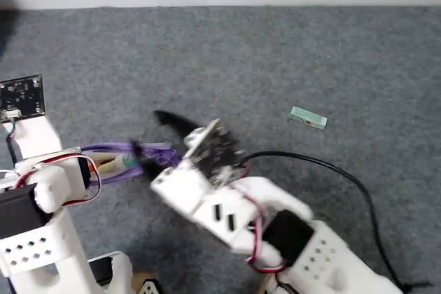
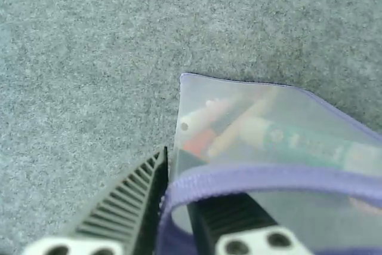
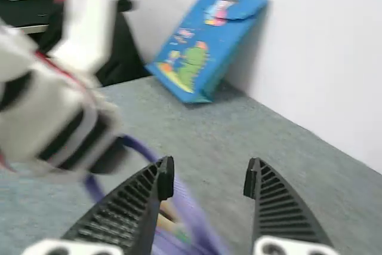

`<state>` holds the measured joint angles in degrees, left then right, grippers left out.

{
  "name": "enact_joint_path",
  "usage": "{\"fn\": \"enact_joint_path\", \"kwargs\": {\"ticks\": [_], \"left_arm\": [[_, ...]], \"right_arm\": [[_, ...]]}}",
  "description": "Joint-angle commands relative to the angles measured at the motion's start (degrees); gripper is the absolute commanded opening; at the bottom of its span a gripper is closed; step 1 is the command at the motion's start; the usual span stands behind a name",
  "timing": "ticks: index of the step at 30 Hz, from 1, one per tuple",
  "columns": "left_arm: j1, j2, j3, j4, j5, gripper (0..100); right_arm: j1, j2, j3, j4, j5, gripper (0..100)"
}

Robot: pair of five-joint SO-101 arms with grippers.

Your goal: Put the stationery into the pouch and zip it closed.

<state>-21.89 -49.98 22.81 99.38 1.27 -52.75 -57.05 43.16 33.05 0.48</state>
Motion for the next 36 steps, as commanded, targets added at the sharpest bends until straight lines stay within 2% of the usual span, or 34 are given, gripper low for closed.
{"fn": "enact_joint_path", "kwargs": {"ticks": [1,5,7,13,18,22,26,36], "left_arm": [[-0.35,-0.7,-0.4,1.23,-0.09,1],[-0.35,-0.53,-0.4,1.23,-0.09,1],[-0.35,-0.35,-0.4,1.23,-0.09,1],[-0.35,-0.35,-0.22,1.23,-0.09,1],[-0.35,-0.26,-0.13,1.14,-0.09,1],[-0.35,-0.26,-0.13,1.14,-0.09,1],[-0.35,-0.26,-0.13,1.14,-0.09,1],[-0.35,-0.26,-0.13,1.14,-0.09,1]], "right_arm": [[11.56,-3.3,-0.62,10.24,0.53,19.9],[25.63,-2.68,-0.62,19.21,1.14,19.8],[30.9,-0.75,-0.62,21.76,4.66,19.8],[43.3,9.98,-1.41,25.1,13.36,19.8],[52.44,25.98,-10.9,25.19,21.63,19.9],[55.52,41.63,-21.36,25.36,26.46,19.9],[55.6,56.04,-30.51,25.36,29.71,19.8],[55.87,82.07,-49.05,25.36,34.81,19.8]]}}
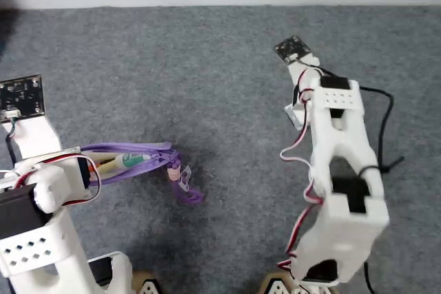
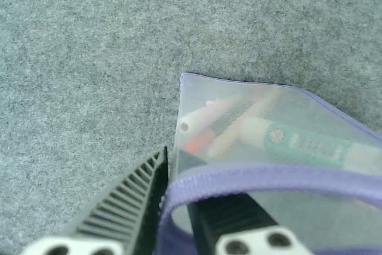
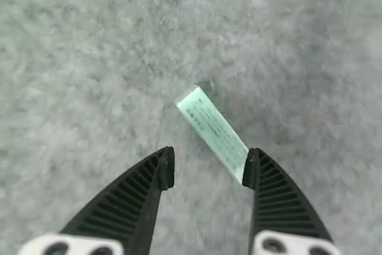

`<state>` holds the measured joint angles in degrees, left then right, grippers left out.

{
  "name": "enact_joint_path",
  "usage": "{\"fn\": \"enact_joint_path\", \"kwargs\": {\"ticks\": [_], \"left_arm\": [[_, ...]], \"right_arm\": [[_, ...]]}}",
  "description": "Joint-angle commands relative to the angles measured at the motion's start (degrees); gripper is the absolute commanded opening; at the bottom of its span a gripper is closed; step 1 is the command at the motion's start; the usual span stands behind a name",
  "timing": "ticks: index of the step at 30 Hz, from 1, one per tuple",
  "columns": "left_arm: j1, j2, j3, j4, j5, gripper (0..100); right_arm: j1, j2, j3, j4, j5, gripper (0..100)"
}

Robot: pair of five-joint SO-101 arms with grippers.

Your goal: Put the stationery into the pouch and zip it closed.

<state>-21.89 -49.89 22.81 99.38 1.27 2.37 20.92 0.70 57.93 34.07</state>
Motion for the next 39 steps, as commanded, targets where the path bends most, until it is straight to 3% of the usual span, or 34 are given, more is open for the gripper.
{"fn": "enact_joint_path", "kwargs": {"ticks": [1,8,14,20,33,39], "left_arm": [[-0.35,-0.35,-0.13,1.14,-0.09,1],[-0.26,-0.35,-0.13,1.14,-0.09,1],[-0.26,-0.35,-0.13,1.14,-0.09,1],[-0.26,-0.35,-0.13,1.14,-0.09,1],[-0.26,-0.35,-0.04,1.14,-0.09,1],[-0.26,-0.35,-0.04,1.14,-0.09,1]], "right_arm": [[0.75,6.29,-8.62,0.48,1.23,19.8],[0.04,18.51,-19.16,1.1,1.23,19.2],[-0.13,20.0,-22.77,8.66,1.23,0.2],[0.13,19.74,-28.04,15.08,0.88,0.9],[-4.26,1.45,-29.89,40.92,-9.76,0.8],[-5.58,-7.16,-27.52,44.7,-12.13,0.8]]}}
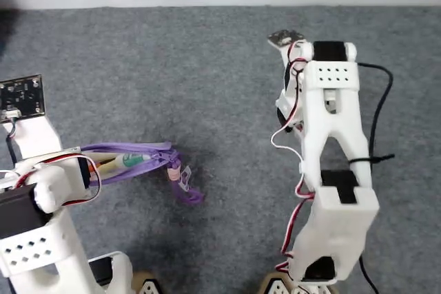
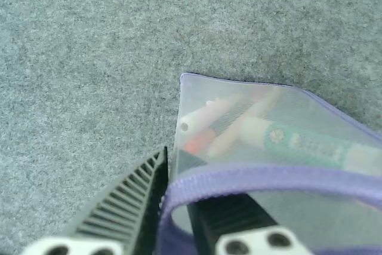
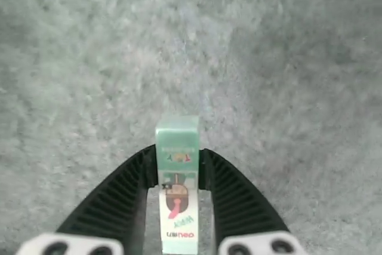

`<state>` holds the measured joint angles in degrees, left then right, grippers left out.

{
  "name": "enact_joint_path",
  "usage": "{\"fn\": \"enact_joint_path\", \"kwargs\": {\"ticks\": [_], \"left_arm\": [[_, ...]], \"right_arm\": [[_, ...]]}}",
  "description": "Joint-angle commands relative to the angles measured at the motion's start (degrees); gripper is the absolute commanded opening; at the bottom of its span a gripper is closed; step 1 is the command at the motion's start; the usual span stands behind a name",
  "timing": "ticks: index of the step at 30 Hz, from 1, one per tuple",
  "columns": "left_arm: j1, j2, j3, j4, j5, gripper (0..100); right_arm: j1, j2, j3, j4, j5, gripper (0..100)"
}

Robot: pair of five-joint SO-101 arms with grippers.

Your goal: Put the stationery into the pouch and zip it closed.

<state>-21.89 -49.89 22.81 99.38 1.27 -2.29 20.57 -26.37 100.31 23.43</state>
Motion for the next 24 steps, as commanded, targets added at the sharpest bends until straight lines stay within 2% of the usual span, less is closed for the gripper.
{"fn": "enact_joint_path", "kwargs": {"ticks": [1,8,13,16,21,24], "left_arm": [[-0.26,-0.35,-0.04,1.14,-0.09,1],[-0.26,-0.35,-0.04,1.14,-0.09,1],[-0.26,-0.35,-0.04,1.14,-0.09,1],[-0.26,-0.44,-0.04,1.14,-0.09,1],[-0.26,-0.44,-0.04,1.05,-0.09,1],[-0.26,-0.7,-0.04,1.05,-0.09,1]], "right_arm": [[-1.19,-8.4,1.23,2.42,-1.49,0.8],[-4.97,-26.51,20.66,1.98,-2.73,0.8],[-11.47,-40.57,29.1,-1.36,-11.25,0.8],[-17.19,-47.52,31.47,-5.05,-19.34,0.8],[-28.53,-56.22,33.85,-13.05,-34.02,0.8],[-35.47,-60.35,36.66,-21.23,-38.86,0.8]]}}
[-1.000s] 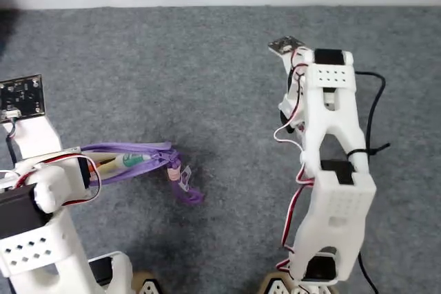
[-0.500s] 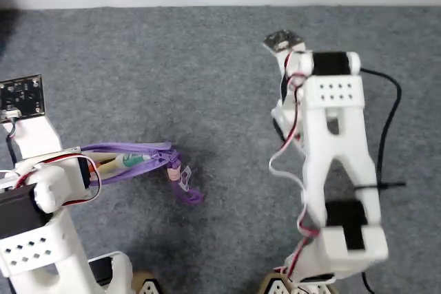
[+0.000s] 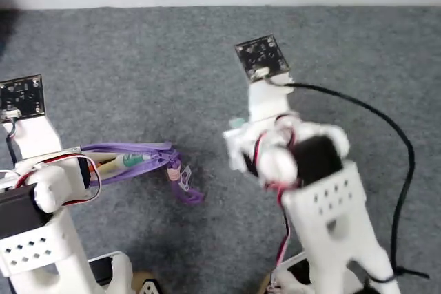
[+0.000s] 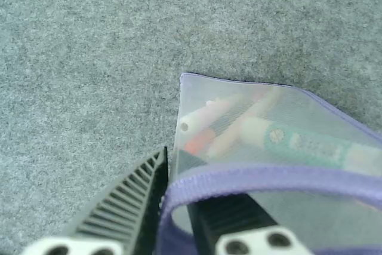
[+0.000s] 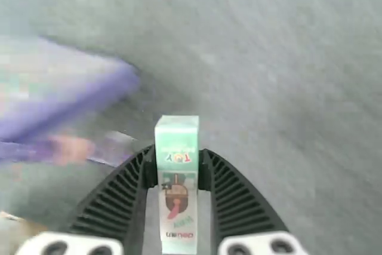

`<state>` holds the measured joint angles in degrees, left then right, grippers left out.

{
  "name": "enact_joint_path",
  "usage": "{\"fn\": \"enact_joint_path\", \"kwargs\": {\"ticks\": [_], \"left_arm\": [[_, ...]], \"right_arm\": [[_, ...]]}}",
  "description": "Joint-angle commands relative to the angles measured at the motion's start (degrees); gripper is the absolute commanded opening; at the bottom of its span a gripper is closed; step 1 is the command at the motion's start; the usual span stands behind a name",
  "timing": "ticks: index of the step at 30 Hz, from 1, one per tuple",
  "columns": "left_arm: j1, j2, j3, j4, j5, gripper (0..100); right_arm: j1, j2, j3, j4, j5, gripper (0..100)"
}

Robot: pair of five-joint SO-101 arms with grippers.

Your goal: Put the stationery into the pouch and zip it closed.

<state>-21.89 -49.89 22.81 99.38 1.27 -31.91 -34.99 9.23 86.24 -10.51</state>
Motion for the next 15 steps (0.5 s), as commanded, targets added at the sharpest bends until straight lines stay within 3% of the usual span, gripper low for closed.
{"fn": "enact_joint_path", "kwargs": {"ticks": [1,8,15], "left_arm": [[-0.26,-0.7,-0.04,1.05,-0.09,1],[-0.26,-0.7,-0.04,1.05,-0.09,1],[-0.26,-0.79,-0.04,1.14,-0.09,1]], "right_arm": [[-8.13,-6.29,2.2,-10.59,-5.8,0.8],[-19.91,-16.66,14.15,-37.76,-5.8,0.8],[-25.71,-19.21,22.42,-53.05,-0.79,0.8]]}}
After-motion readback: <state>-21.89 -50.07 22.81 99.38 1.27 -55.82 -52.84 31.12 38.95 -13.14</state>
